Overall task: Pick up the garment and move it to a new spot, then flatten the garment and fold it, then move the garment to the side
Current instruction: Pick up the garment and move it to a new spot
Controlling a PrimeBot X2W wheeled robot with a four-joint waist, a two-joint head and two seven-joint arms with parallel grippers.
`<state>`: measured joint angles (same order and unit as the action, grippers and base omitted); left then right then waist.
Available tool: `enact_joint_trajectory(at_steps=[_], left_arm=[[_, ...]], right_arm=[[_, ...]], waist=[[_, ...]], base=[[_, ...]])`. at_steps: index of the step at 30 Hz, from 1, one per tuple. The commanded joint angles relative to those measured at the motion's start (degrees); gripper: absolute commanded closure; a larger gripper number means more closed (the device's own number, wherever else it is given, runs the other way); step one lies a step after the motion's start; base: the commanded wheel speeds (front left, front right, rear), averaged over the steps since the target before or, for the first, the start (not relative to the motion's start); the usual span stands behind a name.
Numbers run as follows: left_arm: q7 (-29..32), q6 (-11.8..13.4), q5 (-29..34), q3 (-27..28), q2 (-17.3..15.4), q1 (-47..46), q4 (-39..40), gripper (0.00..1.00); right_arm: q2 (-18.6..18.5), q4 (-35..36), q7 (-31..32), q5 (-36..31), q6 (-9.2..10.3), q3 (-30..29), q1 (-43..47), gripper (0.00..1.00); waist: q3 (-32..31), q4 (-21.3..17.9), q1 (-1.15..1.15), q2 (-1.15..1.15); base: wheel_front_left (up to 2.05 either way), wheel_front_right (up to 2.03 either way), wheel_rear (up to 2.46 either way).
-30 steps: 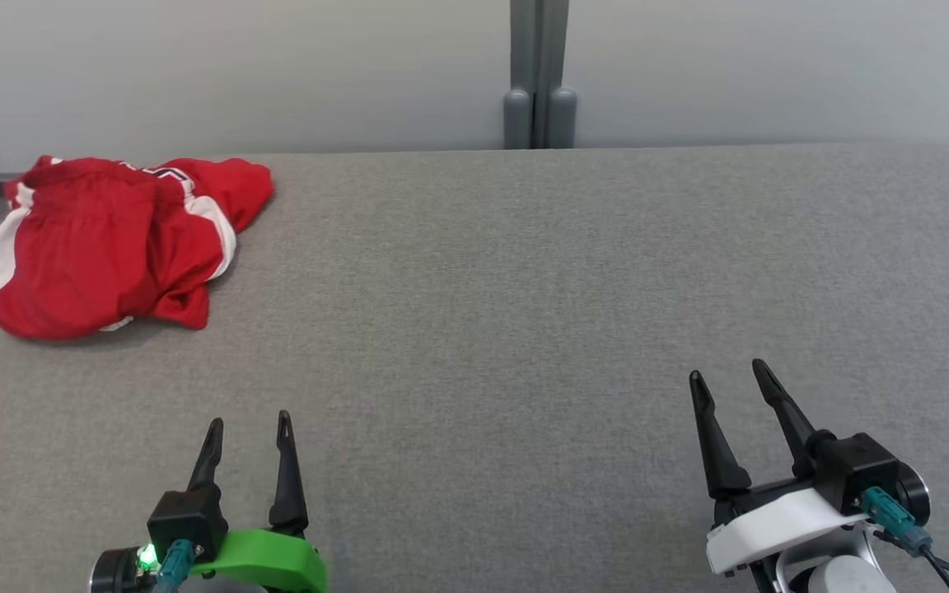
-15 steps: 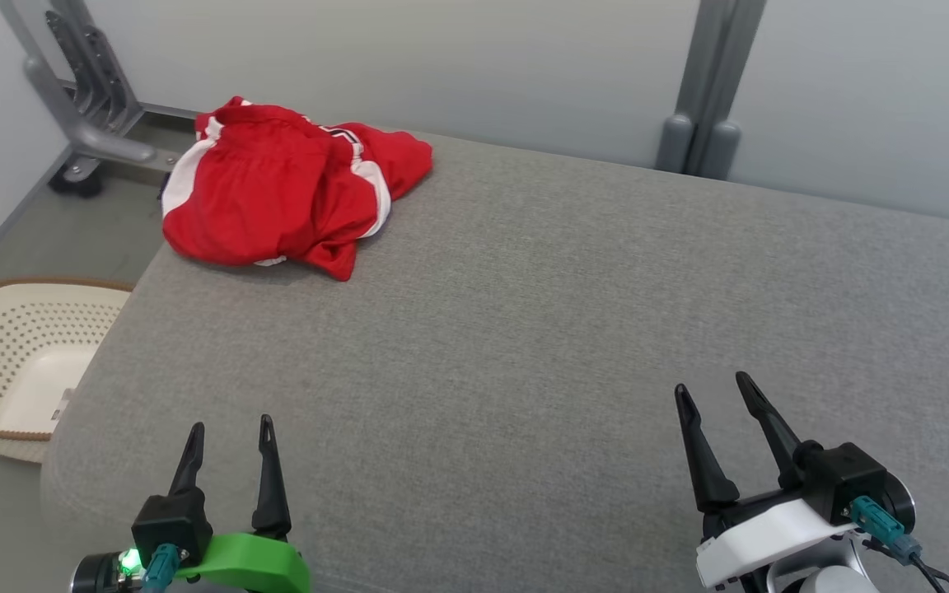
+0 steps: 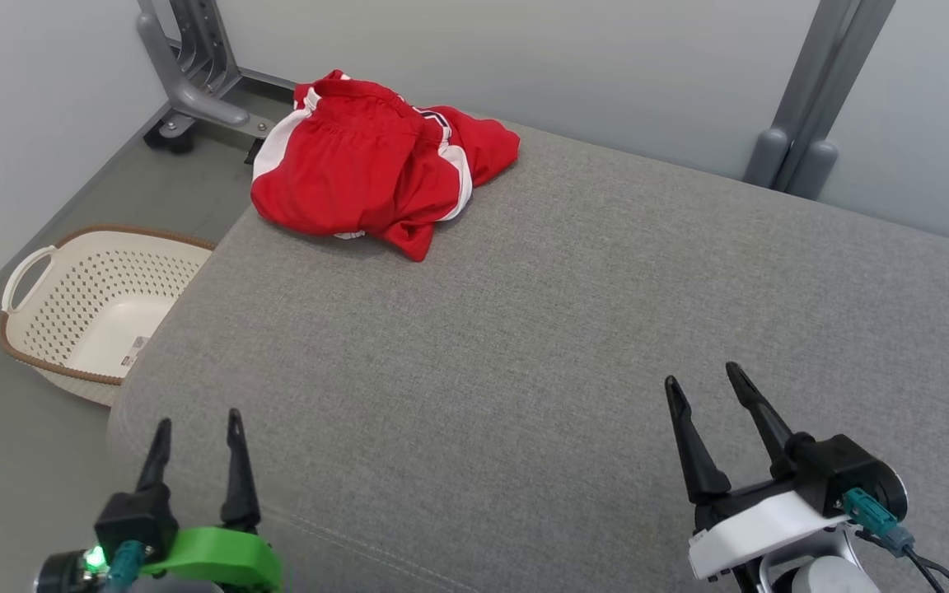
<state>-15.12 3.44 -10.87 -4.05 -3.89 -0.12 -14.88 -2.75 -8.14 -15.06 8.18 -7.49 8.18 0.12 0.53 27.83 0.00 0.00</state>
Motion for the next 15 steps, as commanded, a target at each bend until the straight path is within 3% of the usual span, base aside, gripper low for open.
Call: enact_joint_trajectory(at_steps=[1, 7, 15], left_arm=[[-0.1, -0.2, -0.4, 0.9, -1.2, -2.3, 0.8, 0.00], [0.7, -1.0, -0.5, 3.8, -6.5, -13.2, 3.7, 0.00], [6.5, -5.1, -2.9, 5.1, -12.1, -33.3, 0.7, 0.00]], right_arm=[[-0.2, 0.5, -0.2, -0.5, 0.00, -0.2, -1.1, 0.00], [-0.3, 2.0, -0.2, -2.9, 0.00, -1.7, -4.2, 0.00], [-0.3, 4.1, -0.2, -6.5, 0.01, -1.9, -10.1, 0.00]], waist=[[1.3, -1.1, 0.00, 0.00], [5.9, -4.1, 0.00, 0.00], [15.3, -10.3, 0.00, 0.00]], base=[[0.00, 0.00, 0.00], [0.00, 0.00, 0.00], [0.00, 0.00, 0.00]])
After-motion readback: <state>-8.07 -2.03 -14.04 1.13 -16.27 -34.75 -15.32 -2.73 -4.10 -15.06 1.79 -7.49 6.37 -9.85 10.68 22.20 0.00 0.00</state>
